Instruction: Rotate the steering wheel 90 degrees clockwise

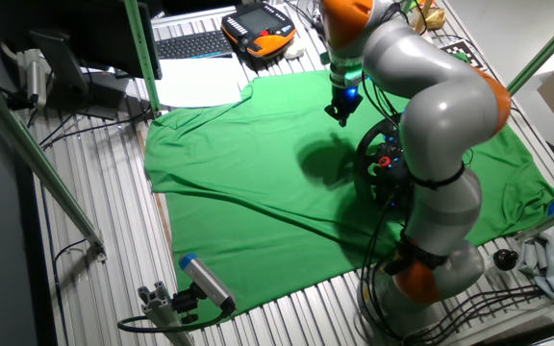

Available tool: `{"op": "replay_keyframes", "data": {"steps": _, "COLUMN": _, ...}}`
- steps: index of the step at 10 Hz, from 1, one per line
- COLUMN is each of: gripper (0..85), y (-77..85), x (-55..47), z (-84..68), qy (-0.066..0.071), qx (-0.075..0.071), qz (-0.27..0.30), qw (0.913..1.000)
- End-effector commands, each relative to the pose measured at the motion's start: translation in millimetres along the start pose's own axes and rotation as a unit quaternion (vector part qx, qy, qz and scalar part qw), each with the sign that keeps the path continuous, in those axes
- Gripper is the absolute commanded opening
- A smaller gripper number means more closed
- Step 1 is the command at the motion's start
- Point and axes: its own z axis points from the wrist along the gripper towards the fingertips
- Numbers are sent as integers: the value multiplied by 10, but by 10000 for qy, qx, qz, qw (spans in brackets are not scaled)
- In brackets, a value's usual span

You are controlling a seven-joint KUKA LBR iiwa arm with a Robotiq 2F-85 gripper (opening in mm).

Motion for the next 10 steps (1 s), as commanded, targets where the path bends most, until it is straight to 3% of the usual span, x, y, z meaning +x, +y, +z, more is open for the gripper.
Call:
{"op": "replay_keyframes", "data": {"steps": 1, "gripper": 0, "y": -2, "x": -2, "z": 2, "qy": 87, "qx": 89, "qz": -16, "qw": 9999}}
{"op": "replay_keyframes", "data": {"steps": 2, "gripper": 0, "y": -2, "x": -2, "z": 2, "qy": 173, "qx": 95, "qz": 75, "qw": 9998}}
{"op": "replay_keyframes", "data": {"steps": 3, "gripper": 0, "y": -2, "x": -2, "z": 2, "qy": 179, "qx": 207, "qz": 121, "qw": 9996}}
{"op": "replay_keyframes", "data": {"steps": 4, "gripper": 0, "y": -2, "x": -2, "z": 2, "qy": 18, "qx": 248, "qz": -4, "qw": 9997}}
{"op": "replay_keyframes", "data": {"steps": 6, "gripper": 0, "y": -2, "x": -2, "z": 2, "qy": -61, "qx": 287, "qz": 61, "qw": 9996}}
{"op": "replay_keyframes", "data": {"steps": 7, "gripper": 0, "y": -2, "x": -2, "z": 2, "qy": -184, "qx": 272, "qz": 133, "qw": 9994}}
{"op": "replay_keyframes", "data": {"steps": 8, "gripper": 0, "y": -2, "x": -2, "z": 2, "qy": -425, "qx": 72, "qz": 154, "qw": 9990}}
{"op": "replay_keyframes", "data": {"steps": 9, "gripper": 0, "y": -2, "x": -2, "z": 2, "qy": -437, "qx": 51, "qz": 164, "qw": 9989}}
{"op": "replay_keyframes", "data": {"steps": 10, "gripper": 0, "y": -2, "x": -2, "z": 2, "qy": -426, "qx": 150, "qz": 139, "qw": 9989}}
